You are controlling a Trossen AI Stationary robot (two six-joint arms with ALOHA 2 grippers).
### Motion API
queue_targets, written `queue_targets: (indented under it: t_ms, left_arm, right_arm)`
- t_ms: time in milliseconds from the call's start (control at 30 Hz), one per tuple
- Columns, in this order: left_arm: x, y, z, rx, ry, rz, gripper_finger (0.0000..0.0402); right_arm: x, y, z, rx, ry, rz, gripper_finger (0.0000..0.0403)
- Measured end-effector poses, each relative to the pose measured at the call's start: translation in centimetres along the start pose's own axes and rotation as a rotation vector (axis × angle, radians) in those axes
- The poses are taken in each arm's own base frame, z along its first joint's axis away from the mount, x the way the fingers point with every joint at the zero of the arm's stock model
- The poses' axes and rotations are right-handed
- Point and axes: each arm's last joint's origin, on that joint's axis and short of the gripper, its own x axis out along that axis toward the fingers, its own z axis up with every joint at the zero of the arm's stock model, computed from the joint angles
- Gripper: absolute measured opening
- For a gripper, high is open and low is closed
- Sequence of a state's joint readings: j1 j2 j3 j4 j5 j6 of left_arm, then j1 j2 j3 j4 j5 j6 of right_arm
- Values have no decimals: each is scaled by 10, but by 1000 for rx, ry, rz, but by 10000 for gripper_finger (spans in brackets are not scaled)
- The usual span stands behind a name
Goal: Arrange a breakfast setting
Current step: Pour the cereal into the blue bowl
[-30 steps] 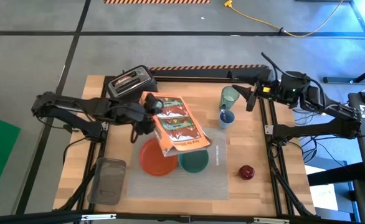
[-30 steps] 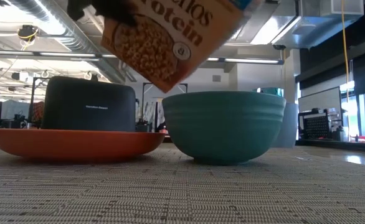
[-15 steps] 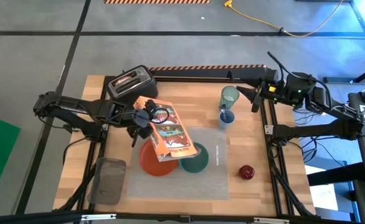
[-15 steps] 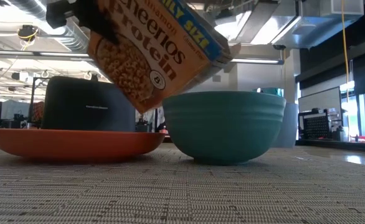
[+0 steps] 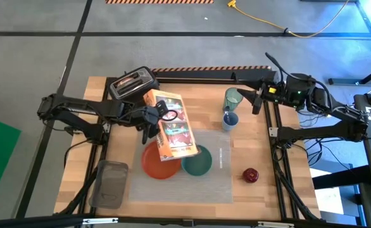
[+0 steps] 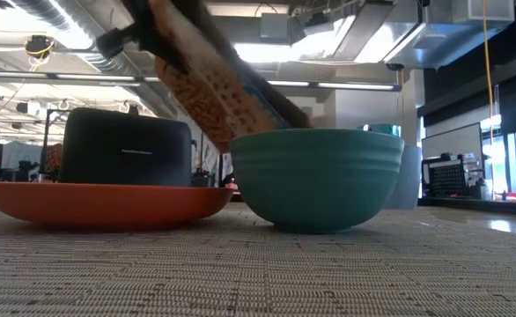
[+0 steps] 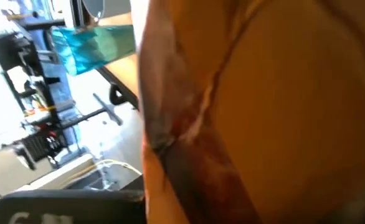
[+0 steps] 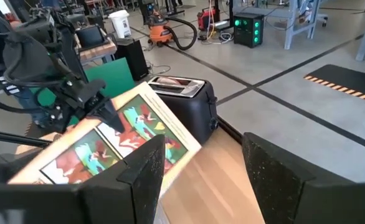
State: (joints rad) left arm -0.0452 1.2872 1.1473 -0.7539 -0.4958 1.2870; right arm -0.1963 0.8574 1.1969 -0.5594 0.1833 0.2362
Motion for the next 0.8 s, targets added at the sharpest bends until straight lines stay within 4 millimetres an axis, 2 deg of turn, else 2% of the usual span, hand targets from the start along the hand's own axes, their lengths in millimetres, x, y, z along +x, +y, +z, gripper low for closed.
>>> queue_targets:
  t_ms: [267, 800]
  left_arm:
    - [10, 8, 8, 101, 1, 55, 94]
    - [9, 13, 10, 267, -6, 113, 94]
  right_arm:
    - [0, 0, -2, 24, 20, 5, 204]
    - [2, 0, -2, 24, 26, 3, 204]
